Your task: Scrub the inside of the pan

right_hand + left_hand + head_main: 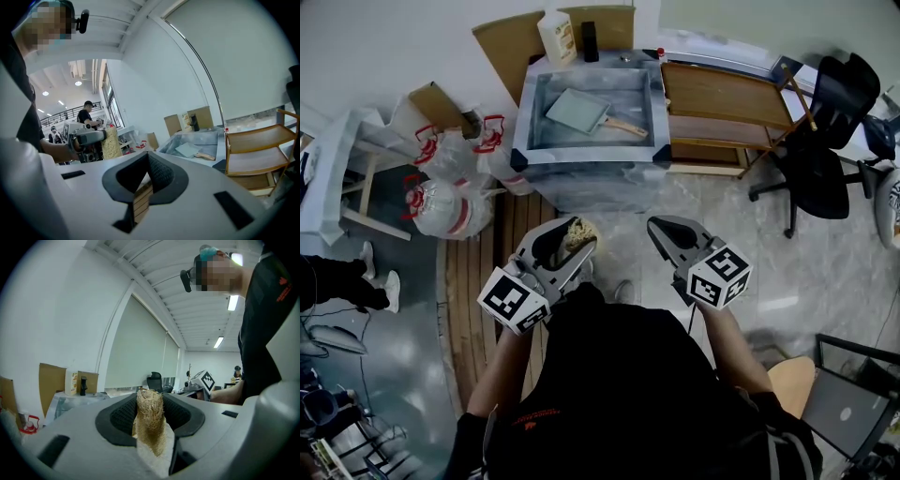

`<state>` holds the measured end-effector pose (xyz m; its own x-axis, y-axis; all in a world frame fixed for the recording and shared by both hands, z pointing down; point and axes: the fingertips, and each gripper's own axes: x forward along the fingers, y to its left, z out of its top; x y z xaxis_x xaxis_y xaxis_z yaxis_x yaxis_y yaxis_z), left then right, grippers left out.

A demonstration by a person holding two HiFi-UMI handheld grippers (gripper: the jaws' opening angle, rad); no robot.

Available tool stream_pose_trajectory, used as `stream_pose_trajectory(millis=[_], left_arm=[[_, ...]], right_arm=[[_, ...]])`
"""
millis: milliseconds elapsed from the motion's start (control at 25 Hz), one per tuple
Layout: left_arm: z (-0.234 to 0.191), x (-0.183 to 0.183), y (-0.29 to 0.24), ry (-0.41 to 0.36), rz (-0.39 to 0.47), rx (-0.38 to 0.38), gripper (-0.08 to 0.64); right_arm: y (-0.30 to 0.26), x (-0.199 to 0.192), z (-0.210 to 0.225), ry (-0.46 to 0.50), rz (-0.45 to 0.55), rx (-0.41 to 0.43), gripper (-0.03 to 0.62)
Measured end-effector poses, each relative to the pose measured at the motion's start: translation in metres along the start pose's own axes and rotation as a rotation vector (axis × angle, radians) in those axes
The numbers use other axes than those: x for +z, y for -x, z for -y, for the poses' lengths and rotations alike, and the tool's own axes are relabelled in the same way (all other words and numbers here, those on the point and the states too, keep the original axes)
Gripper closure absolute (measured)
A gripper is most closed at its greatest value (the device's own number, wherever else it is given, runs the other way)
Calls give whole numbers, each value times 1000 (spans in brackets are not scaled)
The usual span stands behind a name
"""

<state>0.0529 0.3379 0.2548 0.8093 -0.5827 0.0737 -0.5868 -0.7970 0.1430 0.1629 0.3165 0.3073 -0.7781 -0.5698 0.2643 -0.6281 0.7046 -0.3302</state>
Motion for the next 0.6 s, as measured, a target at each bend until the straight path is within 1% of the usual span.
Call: stream_pose_trajectory(millis=[320,480,600], left_arm=[[-31,0,-12,22,18,3,390],[-60,-4,-19,39,15,-6,390],[-90,-7,-24,54,8,-11,390]], right_arm=[[-21,8,20,3,-15,-14,589],[-47,11,34,-6,-33,-26,589],[-74,16,44,-21,-43,-31,589]])
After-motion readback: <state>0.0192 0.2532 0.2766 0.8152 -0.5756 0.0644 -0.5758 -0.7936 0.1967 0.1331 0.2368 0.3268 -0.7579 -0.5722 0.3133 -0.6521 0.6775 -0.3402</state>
